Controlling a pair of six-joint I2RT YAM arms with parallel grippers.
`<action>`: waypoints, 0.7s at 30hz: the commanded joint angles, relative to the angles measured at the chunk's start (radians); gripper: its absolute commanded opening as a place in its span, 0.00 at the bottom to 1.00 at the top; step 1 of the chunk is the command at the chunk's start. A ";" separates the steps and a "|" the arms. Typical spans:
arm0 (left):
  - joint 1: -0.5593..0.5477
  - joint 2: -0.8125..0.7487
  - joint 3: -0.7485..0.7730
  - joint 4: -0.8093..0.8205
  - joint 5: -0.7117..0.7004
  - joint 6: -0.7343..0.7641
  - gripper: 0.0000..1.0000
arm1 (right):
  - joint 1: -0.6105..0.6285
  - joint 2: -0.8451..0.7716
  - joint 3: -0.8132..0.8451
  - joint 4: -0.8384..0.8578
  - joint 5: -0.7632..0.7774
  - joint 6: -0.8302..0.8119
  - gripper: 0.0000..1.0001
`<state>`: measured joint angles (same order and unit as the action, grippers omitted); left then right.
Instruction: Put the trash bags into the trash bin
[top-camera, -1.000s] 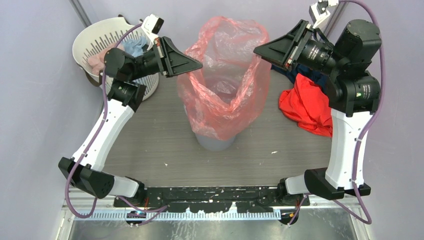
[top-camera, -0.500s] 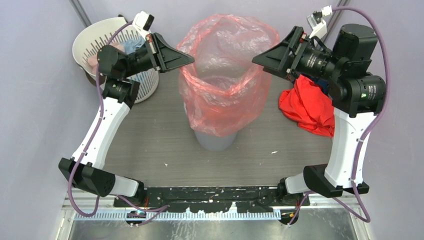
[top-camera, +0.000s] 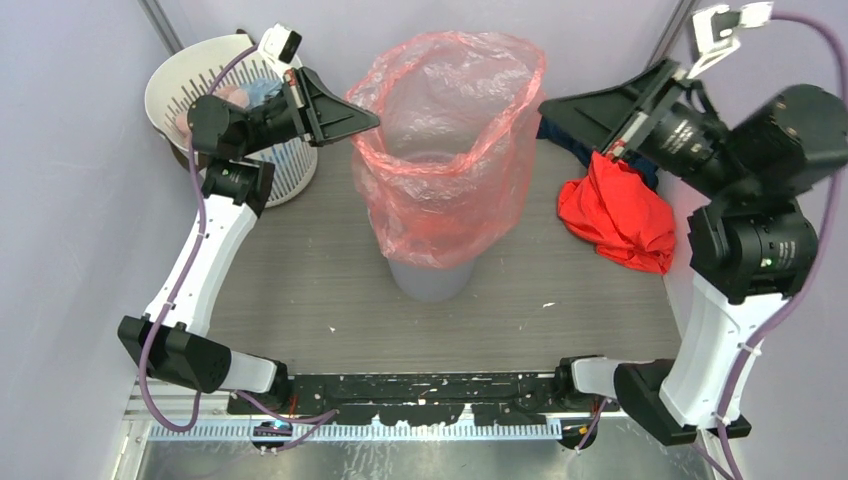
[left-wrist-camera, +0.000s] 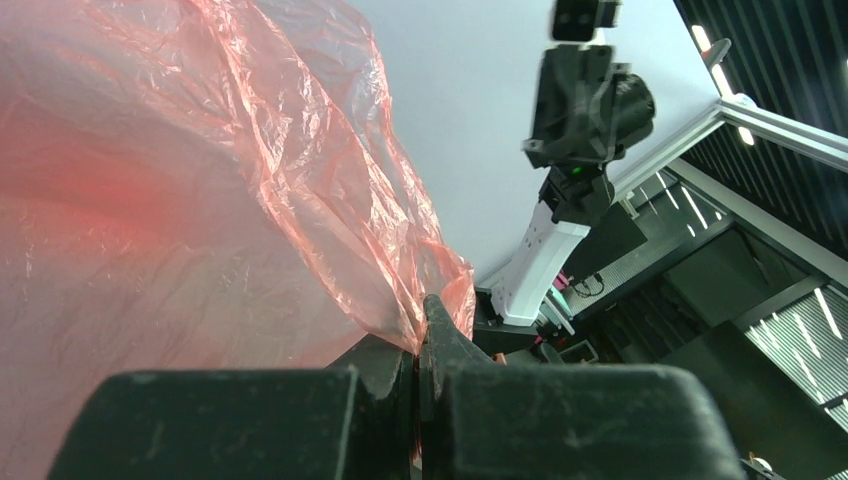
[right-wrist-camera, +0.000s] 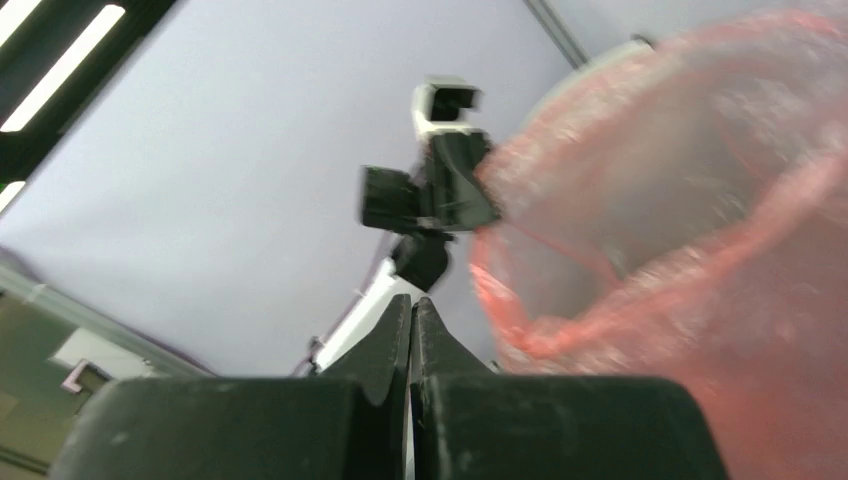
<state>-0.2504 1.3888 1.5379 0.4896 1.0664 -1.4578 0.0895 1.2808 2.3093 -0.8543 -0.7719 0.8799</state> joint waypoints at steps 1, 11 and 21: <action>0.002 -0.048 -0.017 0.085 0.025 -0.027 0.00 | -0.001 0.067 0.051 0.428 -0.055 0.269 0.01; 0.002 -0.059 -0.030 0.150 0.051 -0.084 0.00 | 0.020 0.249 0.155 0.398 -0.101 0.273 0.01; 0.002 -0.074 -0.055 0.155 0.077 -0.084 0.00 | 0.231 0.436 0.429 0.019 -0.021 0.012 0.01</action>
<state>-0.2504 1.3434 1.4822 0.5922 1.1229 -1.5387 0.2523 1.7435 2.6297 -0.6632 -0.8322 1.0626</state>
